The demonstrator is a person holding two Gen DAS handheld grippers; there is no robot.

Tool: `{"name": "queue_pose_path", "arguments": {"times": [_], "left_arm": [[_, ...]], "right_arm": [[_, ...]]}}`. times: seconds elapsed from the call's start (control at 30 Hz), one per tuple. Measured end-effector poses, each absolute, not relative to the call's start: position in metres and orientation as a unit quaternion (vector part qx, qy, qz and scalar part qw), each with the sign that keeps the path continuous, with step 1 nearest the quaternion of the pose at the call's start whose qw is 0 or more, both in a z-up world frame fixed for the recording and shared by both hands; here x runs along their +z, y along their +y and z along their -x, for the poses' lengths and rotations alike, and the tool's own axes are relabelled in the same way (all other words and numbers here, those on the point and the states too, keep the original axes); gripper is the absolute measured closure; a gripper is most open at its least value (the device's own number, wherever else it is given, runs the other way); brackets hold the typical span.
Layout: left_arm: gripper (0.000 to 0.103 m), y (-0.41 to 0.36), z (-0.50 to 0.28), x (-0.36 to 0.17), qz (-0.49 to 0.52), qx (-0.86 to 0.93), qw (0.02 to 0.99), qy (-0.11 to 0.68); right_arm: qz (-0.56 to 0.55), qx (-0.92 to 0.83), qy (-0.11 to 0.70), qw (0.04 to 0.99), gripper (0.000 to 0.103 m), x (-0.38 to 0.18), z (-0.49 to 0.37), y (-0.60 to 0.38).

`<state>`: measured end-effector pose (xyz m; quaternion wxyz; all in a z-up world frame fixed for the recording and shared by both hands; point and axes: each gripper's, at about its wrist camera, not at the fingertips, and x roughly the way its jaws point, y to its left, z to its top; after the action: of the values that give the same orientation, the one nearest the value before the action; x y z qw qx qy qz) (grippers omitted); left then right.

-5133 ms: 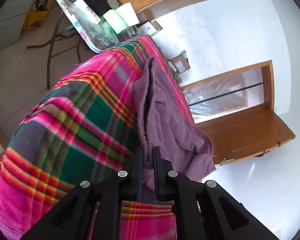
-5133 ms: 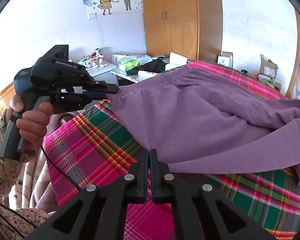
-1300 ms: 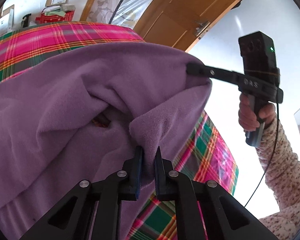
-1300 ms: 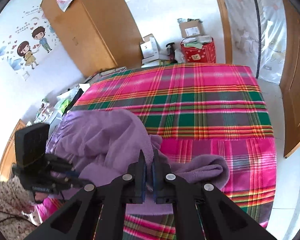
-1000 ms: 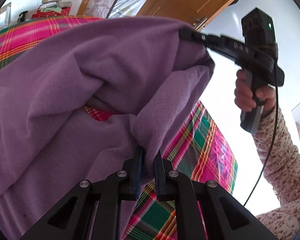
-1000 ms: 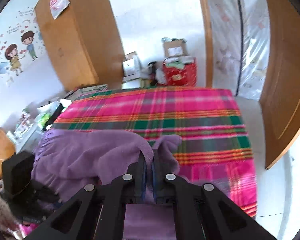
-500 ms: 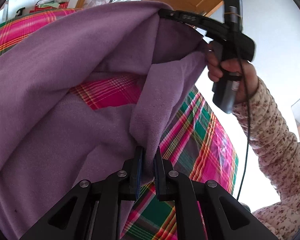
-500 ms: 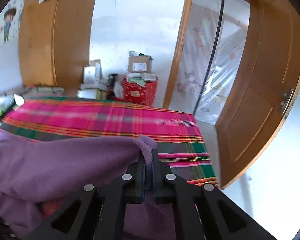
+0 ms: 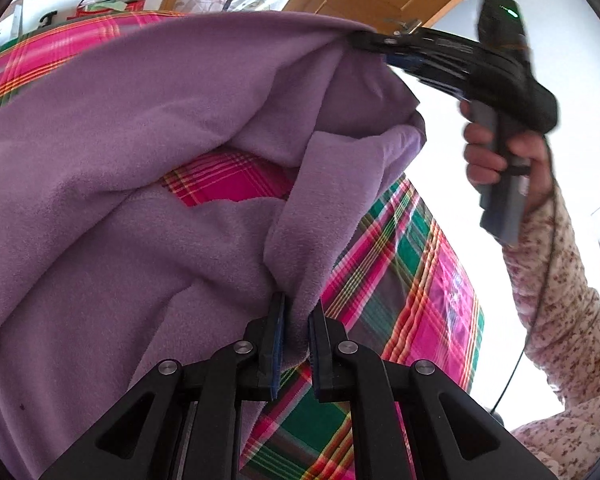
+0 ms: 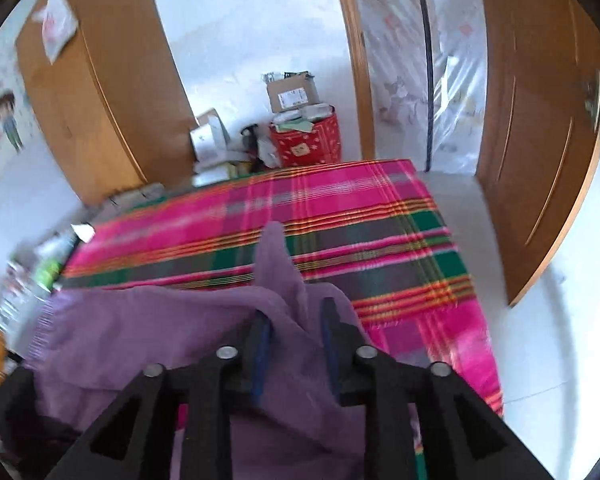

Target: Fold clothes

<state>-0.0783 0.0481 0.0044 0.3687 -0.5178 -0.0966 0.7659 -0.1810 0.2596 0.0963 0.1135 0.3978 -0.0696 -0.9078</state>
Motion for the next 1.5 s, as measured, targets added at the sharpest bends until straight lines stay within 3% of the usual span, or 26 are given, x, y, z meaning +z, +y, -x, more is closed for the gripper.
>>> {"name": "queue_pose_path", "arguments": {"times": [0.27,0.63,0.7,0.8,1.27,1.5], "left_arm": [[0.092,0.049,0.071,0.008,0.519,0.768,0.361,-0.095],[0.092,0.059,0.067,0.007,0.524,0.769,0.358,-0.078],[0.092,0.063,0.066,0.006,0.525,0.769,0.357,-0.072],[0.092,0.062,0.065,0.007,0.525,0.77,0.355,-0.075],[0.092,0.065,0.056,0.019,0.516,0.77,0.367,-0.077],[0.092,0.068,0.051,0.021,0.517,0.767,0.372,-0.074]], "right_arm": [[-0.373,-0.917,-0.121,0.079,0.074,0.103,0.141,0.305],[-0.427,-0.878,-0.2,0.084,0.074,0.042,0.127,0.331],[-0.427,-0.877,-0.206,0.078,0.088,0.035,0.126,0.332],[-0.427,-0.873,-0.223,0.074,0.093,0.027,0.125,0.336],[-0.318,-0.921,-0.222,0.039,0.096,0.077,0.061,0.351],[-0.298,-0.93,-0.215,-0.005,0.096,0.077,0.017,0.361]]}}
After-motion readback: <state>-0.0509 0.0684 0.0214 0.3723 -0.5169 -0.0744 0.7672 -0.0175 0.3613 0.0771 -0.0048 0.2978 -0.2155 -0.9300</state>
